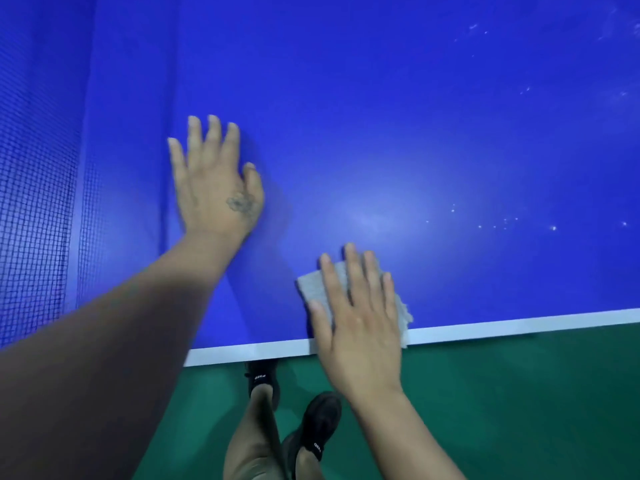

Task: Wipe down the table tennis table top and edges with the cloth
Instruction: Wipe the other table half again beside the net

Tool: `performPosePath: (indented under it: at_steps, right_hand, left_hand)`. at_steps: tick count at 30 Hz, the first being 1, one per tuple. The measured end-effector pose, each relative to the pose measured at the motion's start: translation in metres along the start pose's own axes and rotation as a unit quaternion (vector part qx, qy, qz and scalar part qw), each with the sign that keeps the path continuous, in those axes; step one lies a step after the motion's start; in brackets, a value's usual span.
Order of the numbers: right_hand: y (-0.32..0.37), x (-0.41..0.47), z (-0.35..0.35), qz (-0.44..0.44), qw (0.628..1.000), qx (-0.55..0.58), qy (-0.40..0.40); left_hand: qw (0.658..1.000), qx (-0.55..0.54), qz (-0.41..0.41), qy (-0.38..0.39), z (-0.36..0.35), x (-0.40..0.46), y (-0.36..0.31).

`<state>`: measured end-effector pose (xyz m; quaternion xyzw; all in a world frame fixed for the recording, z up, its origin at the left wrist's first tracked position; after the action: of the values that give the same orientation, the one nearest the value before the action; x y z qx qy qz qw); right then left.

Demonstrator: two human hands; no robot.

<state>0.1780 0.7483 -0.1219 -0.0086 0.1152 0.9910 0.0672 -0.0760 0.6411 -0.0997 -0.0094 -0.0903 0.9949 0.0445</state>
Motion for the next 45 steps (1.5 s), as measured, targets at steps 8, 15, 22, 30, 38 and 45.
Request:
performPosePath:
  at_steps: [8, 15, 22, 30, 38, 45]
  right_hand:
    - [-0.125, 0.068, 0.029, -0.209, 0.976, -0.022, -0.053]
    - [-0.068, 0.160, 0.020, -0.156, 0.985, -0.009, -0.073]
    - [-0.019, 0.087, 0.009, -0.069, 0.996, 0.009, -0.053]
    - [-0.074, 0.001, 0.014, -0.102, 0.995, 0.003, -0.014]
    - [-0.153, 0.076, 0.034, -0.208, 0.976, -0.021, -0.061]
    - [-0.116, 0.177, 0.031, -0.131, 0.990, -0.013, -0.059]
  left_hand:
    - [0.997, 0.044, -0.058, 0.006, -0.031, -0.027, -0.061]
    - [0.999, 0.021, -0.042, 0.004, -0.031, -0.024, -0.061]
    - [0.999, 0.004, -0.051, -0.004, -0.028, -0.025, -0.064]
    - [0.999, -0.005, -0.046, -0.001, -0.027, -0.024, -0.062]
    - [0.999, -0.002, -0.043, 0.005, -0.027, -0.024, -0.063]
    - [0.999, -0.004, -0.039, 0.003, -0.027, -0.023, -0.063]
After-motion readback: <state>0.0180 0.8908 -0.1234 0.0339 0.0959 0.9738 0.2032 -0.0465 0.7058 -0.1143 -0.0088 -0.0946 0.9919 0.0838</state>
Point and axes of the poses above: each hand's wrist, its own x-axis towards the middle knuckle, its own z-axis out of the back of the hand, y = z × x, the point moved 8 cm from there along x, towards the middle knuckle, and after that the axes turned 15 degrees about z, right-handed, at the moved point
